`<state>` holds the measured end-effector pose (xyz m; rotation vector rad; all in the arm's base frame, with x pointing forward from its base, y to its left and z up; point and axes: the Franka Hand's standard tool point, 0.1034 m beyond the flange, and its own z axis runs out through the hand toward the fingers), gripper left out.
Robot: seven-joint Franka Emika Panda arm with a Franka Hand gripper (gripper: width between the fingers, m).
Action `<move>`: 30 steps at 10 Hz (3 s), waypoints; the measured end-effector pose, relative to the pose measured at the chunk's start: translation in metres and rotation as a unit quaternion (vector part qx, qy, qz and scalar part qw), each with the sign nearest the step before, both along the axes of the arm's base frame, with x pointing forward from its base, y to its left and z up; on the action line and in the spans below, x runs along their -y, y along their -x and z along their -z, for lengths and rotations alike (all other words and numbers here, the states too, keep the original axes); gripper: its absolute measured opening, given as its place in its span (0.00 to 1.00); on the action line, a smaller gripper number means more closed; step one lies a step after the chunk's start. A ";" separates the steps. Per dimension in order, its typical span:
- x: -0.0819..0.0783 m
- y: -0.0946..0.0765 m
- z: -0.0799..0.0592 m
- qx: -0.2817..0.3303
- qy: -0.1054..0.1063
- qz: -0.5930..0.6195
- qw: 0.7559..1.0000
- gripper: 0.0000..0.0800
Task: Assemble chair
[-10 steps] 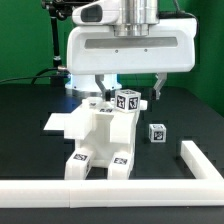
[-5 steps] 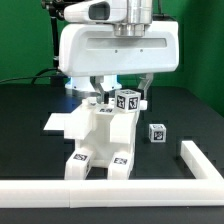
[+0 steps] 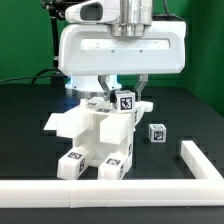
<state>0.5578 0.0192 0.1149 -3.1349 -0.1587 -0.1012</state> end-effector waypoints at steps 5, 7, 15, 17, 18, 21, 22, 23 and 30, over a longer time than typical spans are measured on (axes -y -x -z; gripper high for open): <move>-0.006 0.000 0.000 -0.007 -0.044 0.349 0.936 0.36; -0.007 0.000 0.000 -0.014 -0.063 0.445 0.893 0.36; -0.012 -0.002 -0.002 -0.026 -0.040 0.171 0.984 0.81; -0.011 -0.003 -0.003 -0.023 -0.037 0.103 0.994 0.81; -0.010 -0.003 -0.003 -0.021 -0.035 0.070 0.997 0.81; -0.007 -0.010 0.000 0.008 0.008 -0.197 0.980 0.81; -0.005 -0.010 0.000 0.007 0.008 -0.177 0.984 0.81; -0.005 -0.010 0.000 0.007 0.006 -0.159 0.987 0.70; -0.006 -0.010 0.000 0.005 -0.011 0.077 0.997 0.36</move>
Offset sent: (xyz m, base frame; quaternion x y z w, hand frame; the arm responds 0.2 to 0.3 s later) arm 0.0057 -0.0070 0.0029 0.0005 -0.0070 0.3095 0.9509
